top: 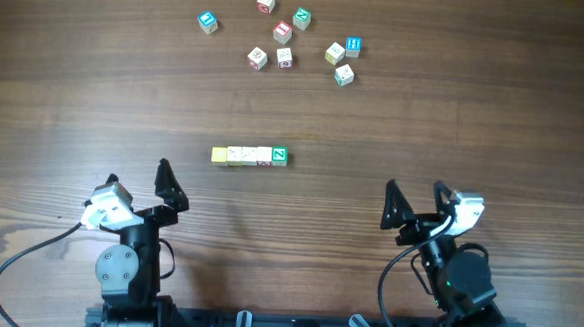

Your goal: Form a horizontal line

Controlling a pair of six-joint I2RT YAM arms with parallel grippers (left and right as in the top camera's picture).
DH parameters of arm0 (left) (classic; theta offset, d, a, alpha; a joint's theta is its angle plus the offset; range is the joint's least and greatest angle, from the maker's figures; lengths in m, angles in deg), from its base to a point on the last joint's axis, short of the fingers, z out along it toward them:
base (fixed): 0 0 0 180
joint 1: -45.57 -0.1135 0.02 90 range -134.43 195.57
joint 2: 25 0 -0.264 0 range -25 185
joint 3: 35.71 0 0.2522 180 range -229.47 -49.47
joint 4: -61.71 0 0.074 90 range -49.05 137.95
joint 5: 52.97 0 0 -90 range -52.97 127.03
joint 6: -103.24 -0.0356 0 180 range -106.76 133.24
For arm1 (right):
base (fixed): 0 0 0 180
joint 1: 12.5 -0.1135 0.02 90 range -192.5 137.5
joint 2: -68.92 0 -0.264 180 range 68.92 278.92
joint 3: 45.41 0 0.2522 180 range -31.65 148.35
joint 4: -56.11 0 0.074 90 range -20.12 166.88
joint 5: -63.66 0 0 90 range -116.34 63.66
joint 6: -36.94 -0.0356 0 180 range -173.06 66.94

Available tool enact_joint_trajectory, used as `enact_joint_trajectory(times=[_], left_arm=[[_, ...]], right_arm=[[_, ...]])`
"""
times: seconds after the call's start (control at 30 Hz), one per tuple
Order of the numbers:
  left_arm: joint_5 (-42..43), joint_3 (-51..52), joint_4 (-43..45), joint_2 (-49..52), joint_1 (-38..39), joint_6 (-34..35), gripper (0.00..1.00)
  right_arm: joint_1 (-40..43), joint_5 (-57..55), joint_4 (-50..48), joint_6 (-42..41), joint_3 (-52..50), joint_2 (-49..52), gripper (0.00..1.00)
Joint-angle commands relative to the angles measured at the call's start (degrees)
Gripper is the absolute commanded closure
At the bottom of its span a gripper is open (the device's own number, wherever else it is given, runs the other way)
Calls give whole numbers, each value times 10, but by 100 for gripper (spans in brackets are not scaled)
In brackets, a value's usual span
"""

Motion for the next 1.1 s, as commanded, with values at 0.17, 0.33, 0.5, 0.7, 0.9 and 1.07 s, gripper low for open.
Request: enact_joint_trajectory(times=[0.17, 0.33, 0.5, 0.7, 0.9, 1.07], left_arm=[[-10, 0, -2, -1, 2, -12, 0], [-10, 0, -2, -1, 2, -11, 0], [-10, 0, -2, -1, 2, -12, 0], [-10, 0, -2, -1, 2, -12, 0], [-10, 0, -2, -1, 2, -12, 0], [-10, 0, -2, -1, 2, -11, 0]], right_arm=[[1, -108, -6, 97, 0, 3, 0], [1, 46, 1, 317, 0, 3, 0], [1, 99, 7, 342, 0, 3, 0], [1, 99, 7, 341, 0, 3, 0], [1, 99, 7, 341, 0, 3, 0], [1, 99, 5, 341, 0, -116, 0]])
